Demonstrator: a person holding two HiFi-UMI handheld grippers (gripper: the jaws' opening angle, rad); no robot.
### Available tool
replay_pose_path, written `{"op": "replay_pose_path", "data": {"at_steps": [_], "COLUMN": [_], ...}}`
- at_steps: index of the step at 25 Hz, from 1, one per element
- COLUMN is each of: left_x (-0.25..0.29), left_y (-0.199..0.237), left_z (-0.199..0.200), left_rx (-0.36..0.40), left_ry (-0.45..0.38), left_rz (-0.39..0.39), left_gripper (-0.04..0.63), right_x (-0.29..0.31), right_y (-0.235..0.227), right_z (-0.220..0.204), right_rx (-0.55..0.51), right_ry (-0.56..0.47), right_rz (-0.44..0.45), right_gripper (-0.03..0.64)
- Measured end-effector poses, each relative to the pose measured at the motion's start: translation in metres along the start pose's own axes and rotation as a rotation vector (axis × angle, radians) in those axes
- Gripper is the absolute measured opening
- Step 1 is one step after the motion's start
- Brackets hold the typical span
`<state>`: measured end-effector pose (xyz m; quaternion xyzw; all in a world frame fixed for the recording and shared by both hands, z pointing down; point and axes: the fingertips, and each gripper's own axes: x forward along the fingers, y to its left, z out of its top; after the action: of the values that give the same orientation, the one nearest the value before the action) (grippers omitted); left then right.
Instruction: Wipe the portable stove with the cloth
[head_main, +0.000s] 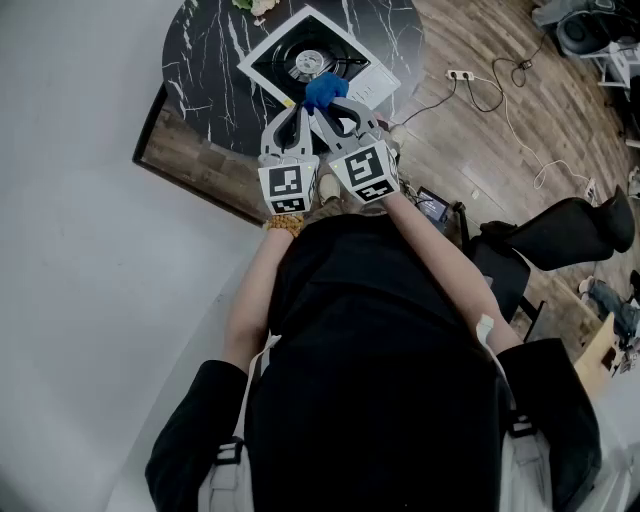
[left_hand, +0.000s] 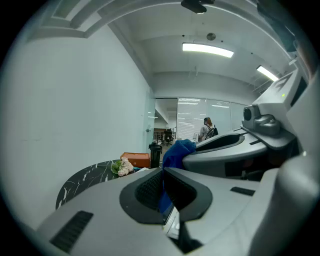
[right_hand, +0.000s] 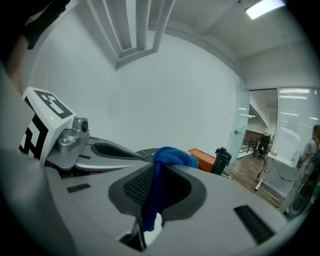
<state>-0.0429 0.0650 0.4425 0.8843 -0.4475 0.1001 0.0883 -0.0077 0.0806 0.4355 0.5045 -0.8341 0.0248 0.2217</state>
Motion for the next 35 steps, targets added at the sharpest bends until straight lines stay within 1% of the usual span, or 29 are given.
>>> {"op": "replay_pose_path", "data": {"at_steps": [5,7,9,11,13,16,19,22,26,28,29,31,32,34,35], "left_x": [0.007,0.008,0.008,0.010,0.013,0.018,0.023,0.032,0.049,0.047,0.043,0.039,0.038,0.040,0.041], "left_y": [0.001,0.001,0.002,0.000,-0.001,-0.001,-0.007,-0.011,-0.008,0.004,0.011,0.016,0.014,0.012,0.013], "left_z": [-0.007,-0.009,-0.015,-0.027,-0.041,-0.063,-0.085,-0.100,-0.118,-0.129,-0.135,-0.147,-0.155,-0.165,-0.166], "left_rx": [-0.014,-0.025,-0.041,-0.065,-0.097,-0.132,-0.135,-0.124,-0.143,-0.161,-0.177,-0.231,-0.265,-0.341,-0.385], "left_ry": [-0.001,0.005,0.028,0.071,0.123,0.200,0.283,0.345,0.422,0.467,0.489,0.532,0.554,0.573,0.569], "left_rz": [-0.005,-0.003,0.000,-0.002,-0.016,-0.025,-0.014,0.003,0.073,0.137,0.178,0.252,0.276,0.303,0.315], "left_gripper": [0.012,0.012,0.012,0.012,0.014,0.014,0.015,0.015,0.018,0.018,0.018,0.018,0.026,0.083,0.083], "right_x": [0.002,0.005,0.008,0.009,0.013,0.023,0.035,0.051,0.070,0.079,0.083,0.085,0.084,0.086,0.086], "right_y": [-0.007,-0.007,-0.008,-0.019,-0.036,-0.065,-0.087,-0.105,-0.126,-0.122,-0.117,-0.114,-0.116,-0.120,-0.119], "right_z": [-0.004,-0.008,-0.014,-0.025,-0.040,-0.071,-0.105,-0.135,-0.162,-0.168,-0.169,-0.172,-0.173,-0.172,-0.172], "right_rx": [-0.007,-0.003,0.001,0.012,0.049,0.091,0.075,0.045,-0.027,-0.035,-0.017,0.058,0.090,0.108,0.099], "right_ry": [0.018,0.036,0.053,0.074,0.102,0.187,0.277,0.363,0.447,0.426,0.403,0.360,0.340,0.312,0.312], "right_rz": [0.006,0.035,0.070,0.090,0.101,0.121,0.165,0.215,0.302,0.369,0.408,0.480,0.505,0.536,0.544], "right_gripper": [0.035,0.035,0.037,0.037,0.037,0.037,0.037,0.037,0.037,0.037,0.037,0.035,0.035,0.035,0.035]}}
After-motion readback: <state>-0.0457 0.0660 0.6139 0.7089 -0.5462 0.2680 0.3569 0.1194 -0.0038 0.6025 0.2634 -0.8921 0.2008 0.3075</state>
